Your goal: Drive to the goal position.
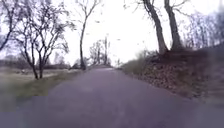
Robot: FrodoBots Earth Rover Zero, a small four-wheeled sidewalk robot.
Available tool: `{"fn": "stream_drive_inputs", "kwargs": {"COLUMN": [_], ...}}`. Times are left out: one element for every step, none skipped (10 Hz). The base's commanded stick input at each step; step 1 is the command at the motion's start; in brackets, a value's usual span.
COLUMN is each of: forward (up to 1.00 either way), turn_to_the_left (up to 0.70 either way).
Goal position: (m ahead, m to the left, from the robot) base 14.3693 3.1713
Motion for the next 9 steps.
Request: {"fn": "stream_drive_inputs", "kwargs": {"forward": [1.00,1.00,1.00,1.00,1.00,1.00,1.00,1.00,1.00], "turn_to_the_left": [0.00,0.00,0.00,0.00,0.00,0.00,0.00,0.00,0.00]}}
